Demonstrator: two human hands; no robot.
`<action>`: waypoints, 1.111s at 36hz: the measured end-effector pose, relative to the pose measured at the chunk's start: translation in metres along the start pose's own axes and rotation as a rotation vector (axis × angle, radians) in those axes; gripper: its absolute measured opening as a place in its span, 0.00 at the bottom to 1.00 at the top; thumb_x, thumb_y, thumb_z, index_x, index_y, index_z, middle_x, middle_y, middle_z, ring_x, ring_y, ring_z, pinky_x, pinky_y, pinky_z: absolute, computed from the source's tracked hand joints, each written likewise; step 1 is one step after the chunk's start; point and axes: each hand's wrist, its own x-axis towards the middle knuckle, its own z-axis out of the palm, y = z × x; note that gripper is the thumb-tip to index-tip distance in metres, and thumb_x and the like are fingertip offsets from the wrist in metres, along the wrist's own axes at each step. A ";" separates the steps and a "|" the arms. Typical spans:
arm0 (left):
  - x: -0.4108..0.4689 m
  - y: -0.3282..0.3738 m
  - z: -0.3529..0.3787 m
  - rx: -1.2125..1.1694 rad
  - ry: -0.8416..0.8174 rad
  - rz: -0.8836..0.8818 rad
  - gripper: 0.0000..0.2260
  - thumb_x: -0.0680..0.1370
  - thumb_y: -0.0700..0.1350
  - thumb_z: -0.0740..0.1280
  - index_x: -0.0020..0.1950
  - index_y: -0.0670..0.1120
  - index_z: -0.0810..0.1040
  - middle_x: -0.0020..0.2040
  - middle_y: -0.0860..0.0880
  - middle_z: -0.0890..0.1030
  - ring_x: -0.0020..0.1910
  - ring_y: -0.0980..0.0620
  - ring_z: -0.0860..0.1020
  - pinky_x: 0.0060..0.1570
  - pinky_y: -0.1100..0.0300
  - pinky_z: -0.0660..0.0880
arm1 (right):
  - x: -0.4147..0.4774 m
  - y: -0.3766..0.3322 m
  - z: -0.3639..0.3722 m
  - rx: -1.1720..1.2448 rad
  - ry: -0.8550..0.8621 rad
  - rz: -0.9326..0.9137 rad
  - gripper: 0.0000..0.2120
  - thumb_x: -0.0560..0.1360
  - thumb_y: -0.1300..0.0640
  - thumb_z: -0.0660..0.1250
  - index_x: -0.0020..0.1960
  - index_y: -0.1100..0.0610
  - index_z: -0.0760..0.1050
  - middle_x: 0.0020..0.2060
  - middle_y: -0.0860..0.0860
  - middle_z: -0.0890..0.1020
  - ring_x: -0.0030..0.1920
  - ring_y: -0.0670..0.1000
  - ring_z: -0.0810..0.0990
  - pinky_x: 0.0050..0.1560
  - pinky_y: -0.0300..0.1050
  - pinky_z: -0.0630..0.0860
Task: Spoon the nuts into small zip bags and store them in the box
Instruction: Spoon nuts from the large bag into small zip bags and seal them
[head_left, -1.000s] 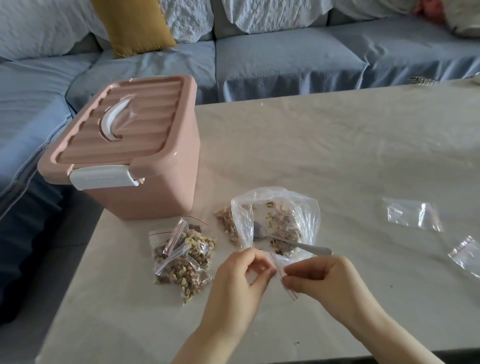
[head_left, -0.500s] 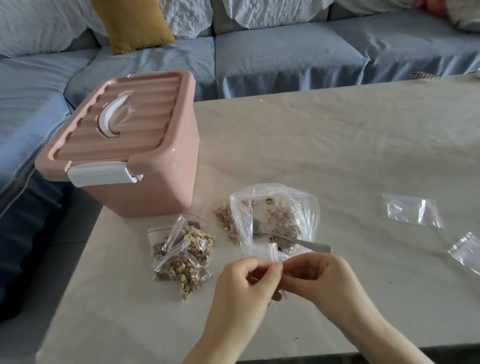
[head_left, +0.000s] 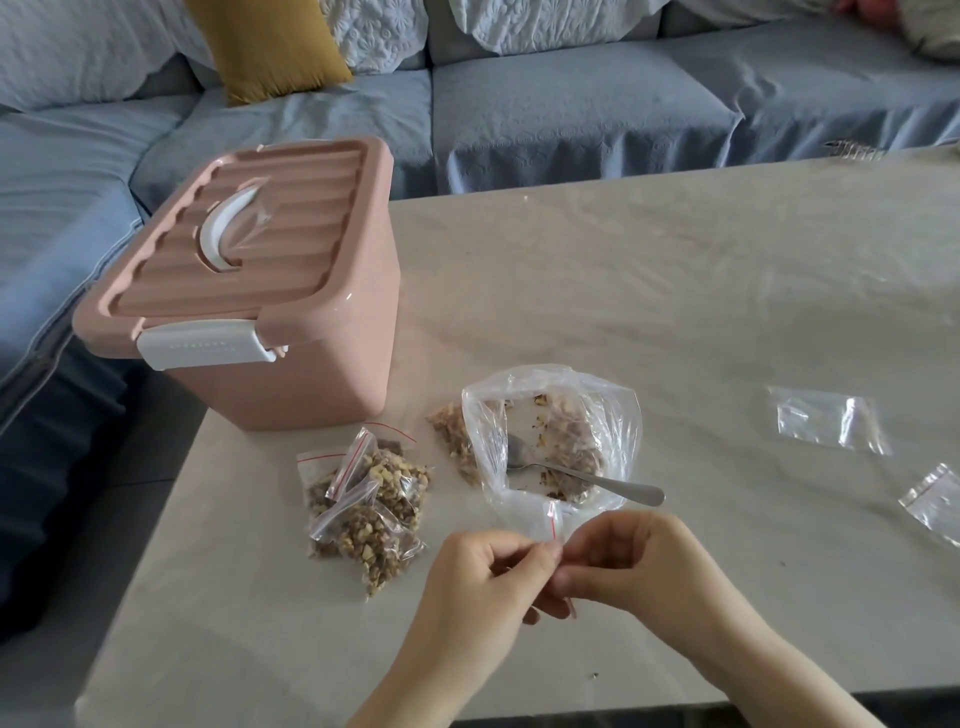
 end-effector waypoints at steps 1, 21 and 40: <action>0.000 0.001 -0.001 -0.013 -0.012 -0.010 0.12 0.77 0.42 0.65 0.35 0.43 0.83 0.30 0.46 0.83 0.32 0.53 0.82 0.34 0.63 0.75 | 0.000 -0.001 0.000 0.014 -0.008 0.007 0.08 0.62 0.68 0.76 0.33 0.59 0.79 0.28 0.51 0.83 0.30 0.44 0.80 0.35 0.31 0.74; 0.000 -0.002 -0.005 0.127 0.076 0.167 0.07 0.69 0.43 0.68 0.31 0.47 0.80 0.26 0.49 0.80 0.25 0.54 0.79 0.29 0.67 0.71 | 0.004 0.006 0.006 0.197 -0.004 0.050 0.08 0.68 0.68 0.71 0.31 0.61 0.82 0.26 0.54 0.77 0.29 0.47 0.74 0.35 0.36 0.75; -0.002 -0.009 -0.012 0.562 0.324 0.355 0.10 0.65 0.58 0.62 0.31 0.53 0.69 0.27 0.55 0.72 0.29 0.57 0.70 0.30 0.68 0.65 | 0.007 0.001 0.010 -0.248 0.339 -0.215 0.10 0.65 0.65 0.71 0.33 0.50 0.78 0.23 0.44 0.75 0.24 0.41 0.70 0.27 0.29 0.66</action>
